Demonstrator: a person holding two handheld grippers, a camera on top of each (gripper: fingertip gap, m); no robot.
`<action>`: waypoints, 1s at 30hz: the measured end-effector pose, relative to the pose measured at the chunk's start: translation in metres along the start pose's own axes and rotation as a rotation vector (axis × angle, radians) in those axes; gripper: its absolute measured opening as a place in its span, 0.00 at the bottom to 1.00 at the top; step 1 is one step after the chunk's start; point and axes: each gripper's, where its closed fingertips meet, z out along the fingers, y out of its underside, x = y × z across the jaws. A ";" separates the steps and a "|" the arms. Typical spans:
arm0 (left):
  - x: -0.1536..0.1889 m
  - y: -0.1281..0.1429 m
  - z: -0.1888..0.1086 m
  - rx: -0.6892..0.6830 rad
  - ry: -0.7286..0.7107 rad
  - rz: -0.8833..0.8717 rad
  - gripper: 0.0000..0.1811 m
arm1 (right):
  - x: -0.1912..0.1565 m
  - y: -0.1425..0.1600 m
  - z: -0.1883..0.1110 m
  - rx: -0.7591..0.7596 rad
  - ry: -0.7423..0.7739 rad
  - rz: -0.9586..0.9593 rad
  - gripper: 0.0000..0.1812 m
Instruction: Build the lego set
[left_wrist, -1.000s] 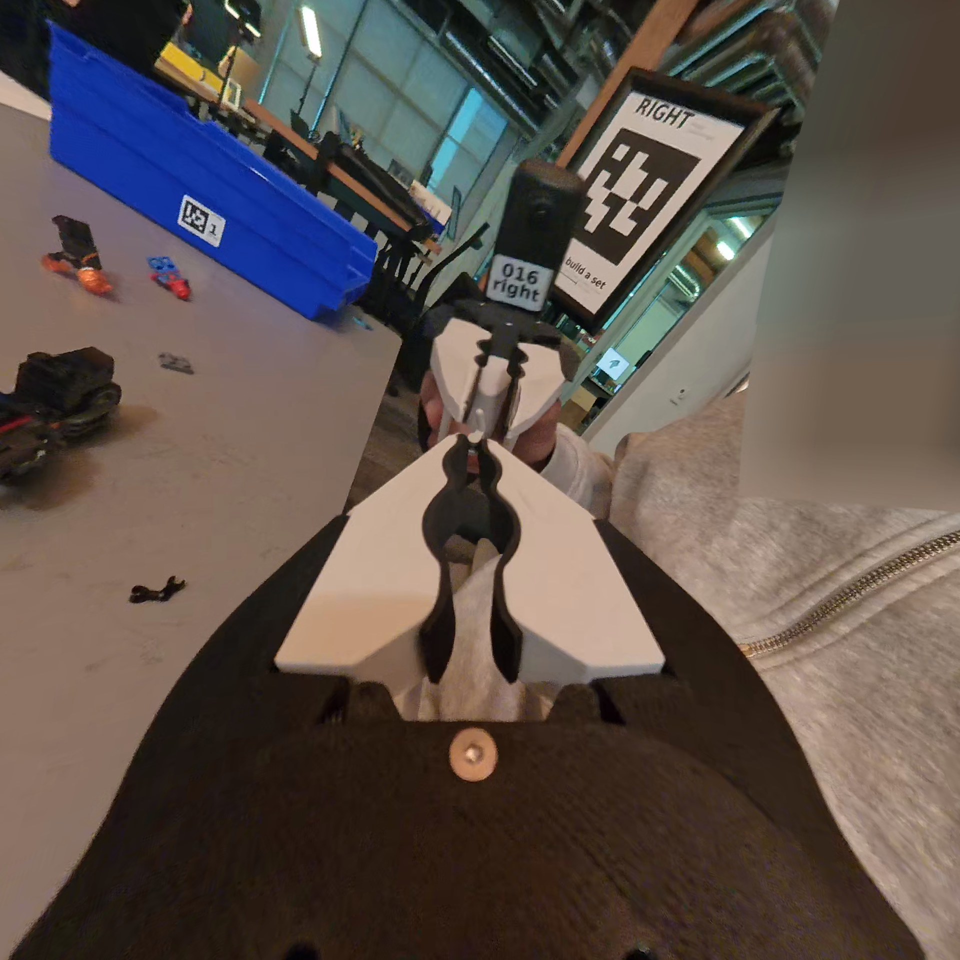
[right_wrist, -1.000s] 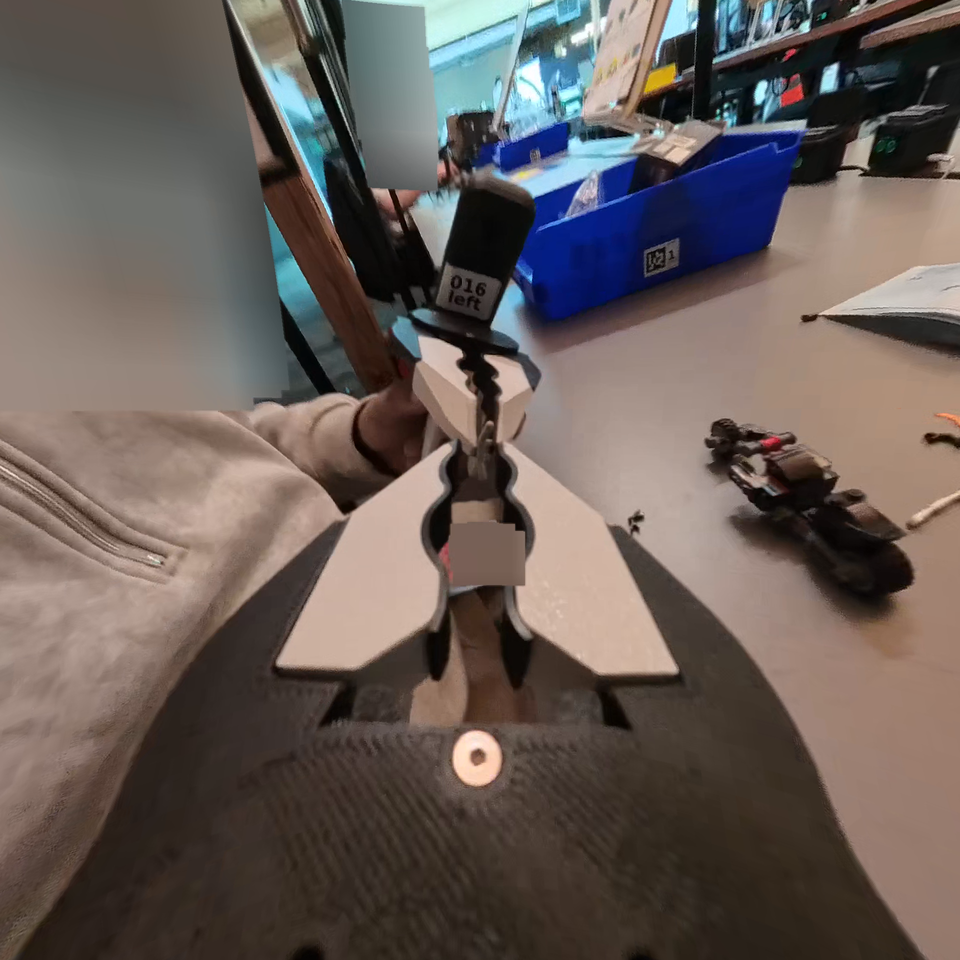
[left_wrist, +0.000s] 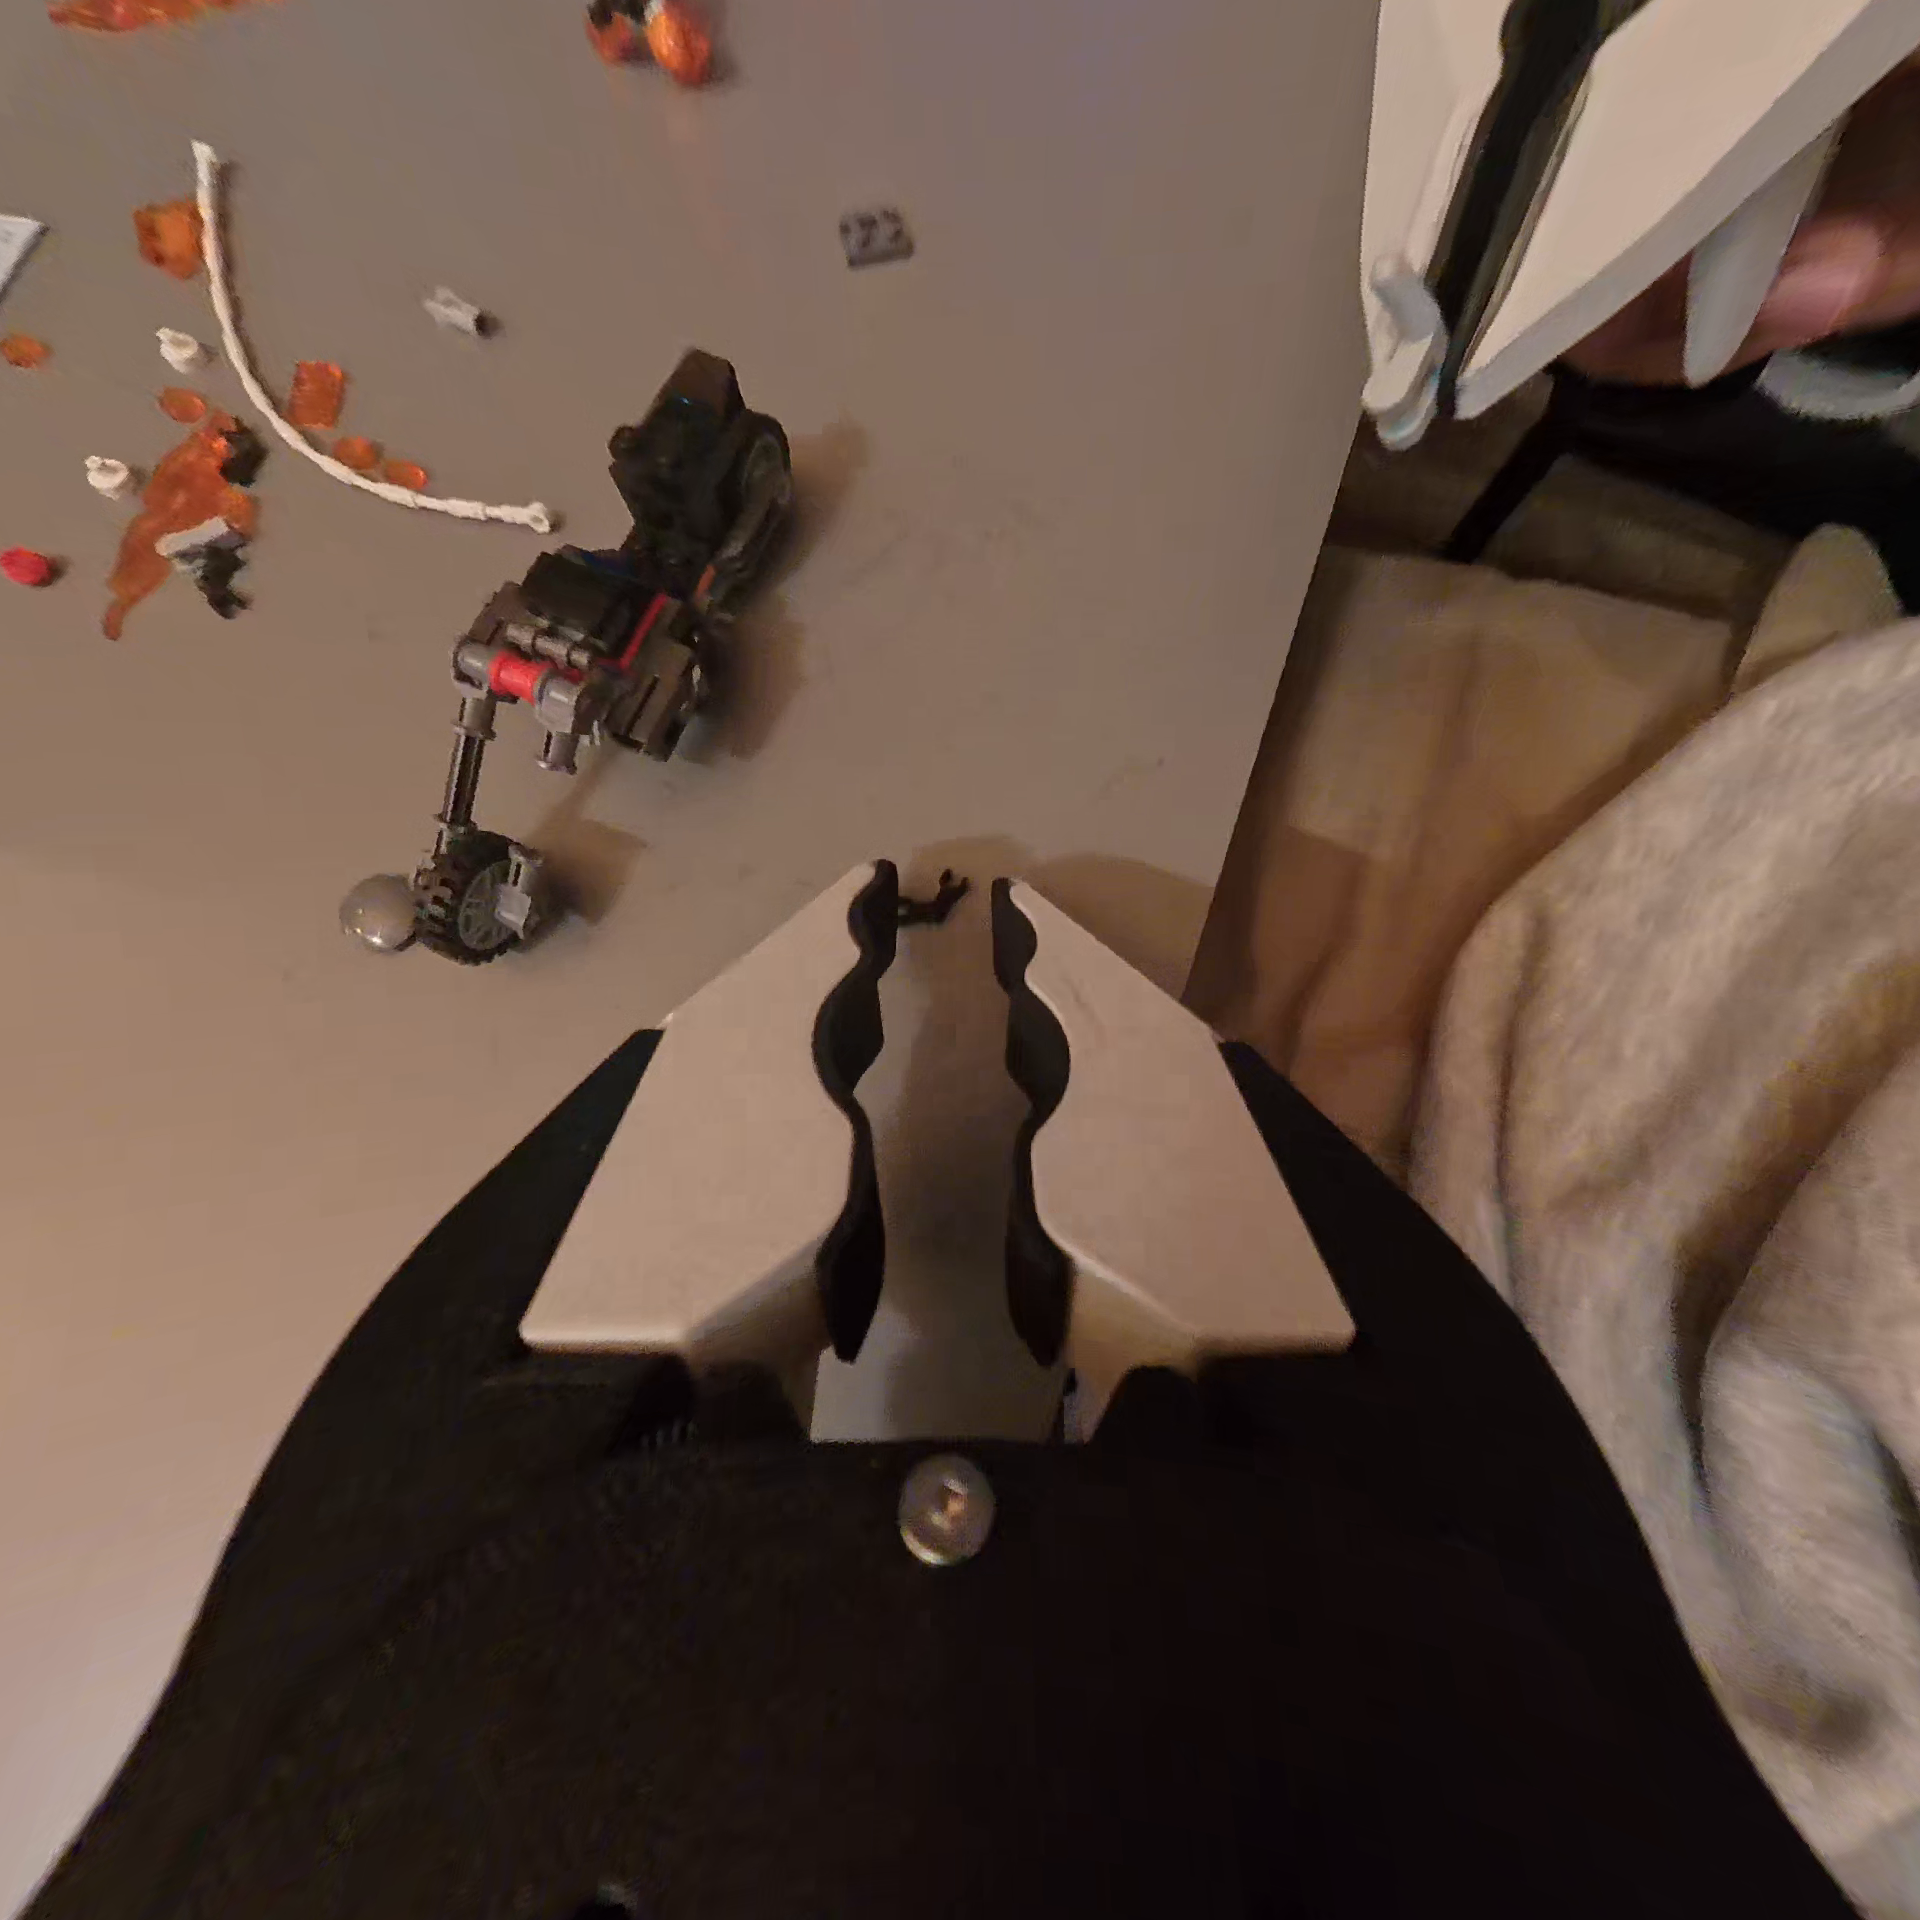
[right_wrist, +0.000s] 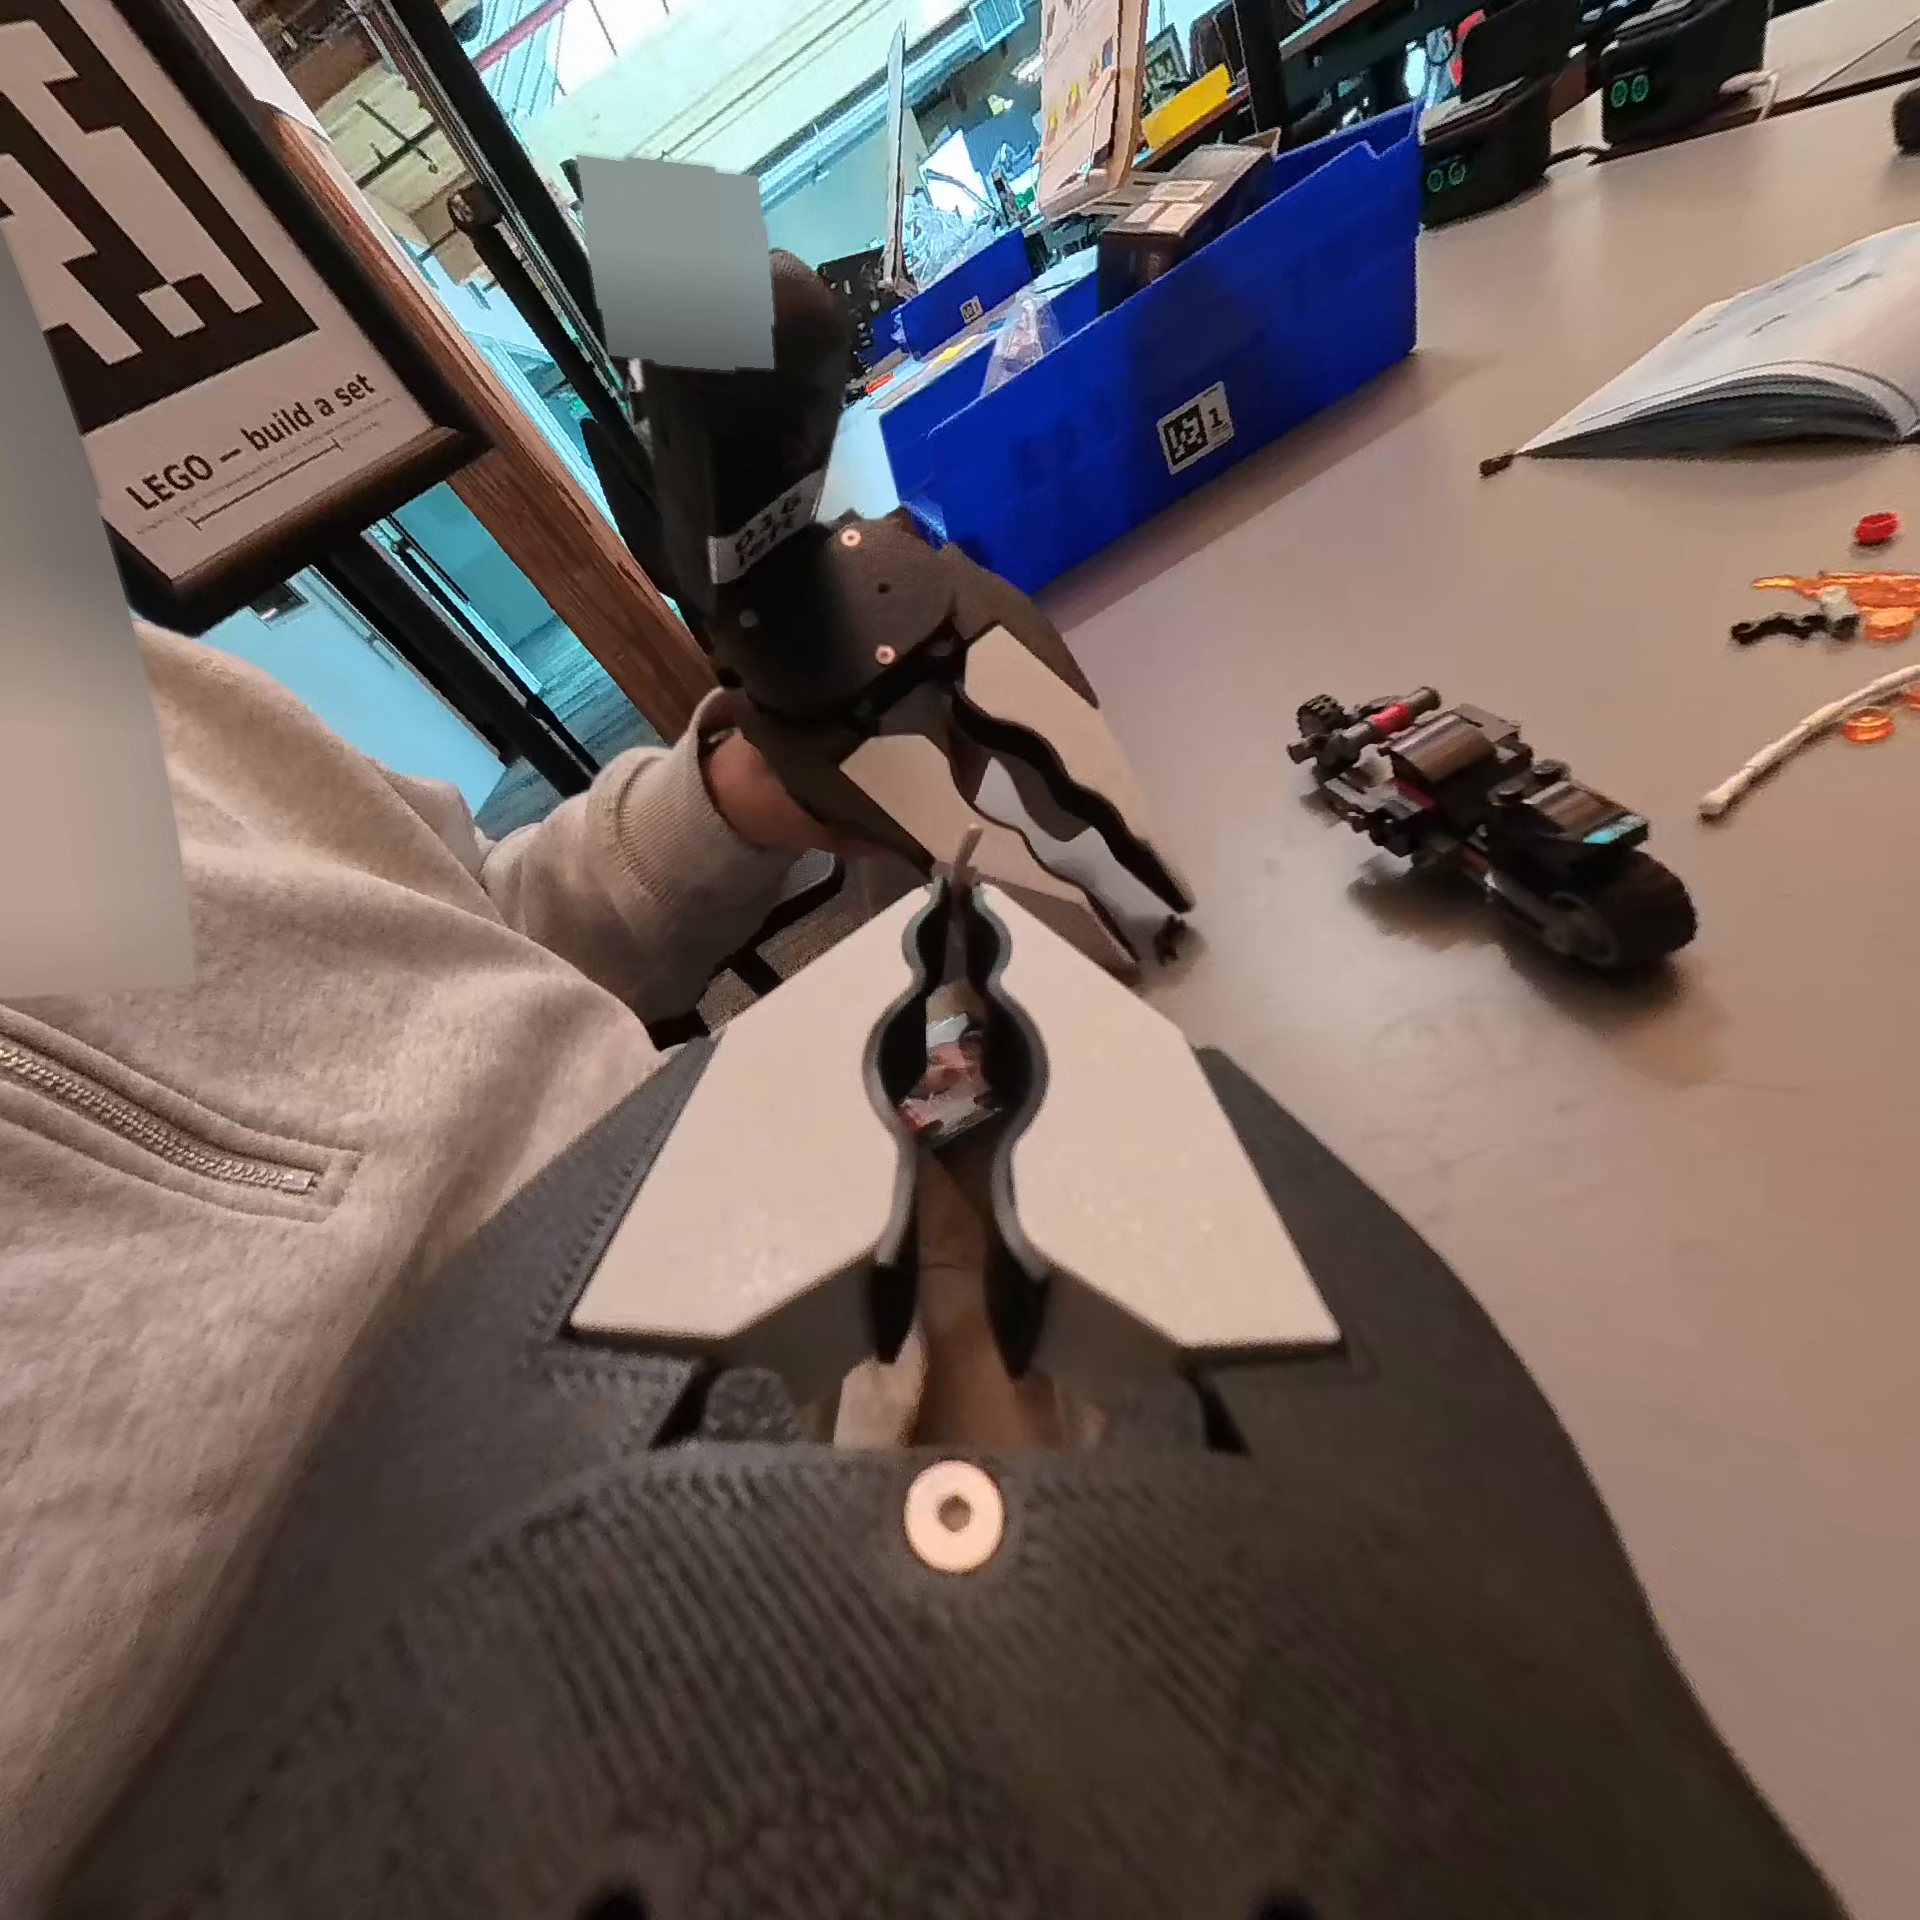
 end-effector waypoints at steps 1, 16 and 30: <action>-0.001 0.003 0.002 -0.021 -0.001 0.014 0.08 | 0.001 0.001 0.000 -0.001 0.001 0.004 0.00; 0.005 0.003 0.001 -0.012 0.044 0.015 0.00 | 0.018 0.020 0.011 -0.104 0.026 0.051 0.00; 0.012 0.003 0.001 -0.005 0.067 0.034 0.19 | 0.012 0.016 0.011 -0.081 0.028 0.027 0.00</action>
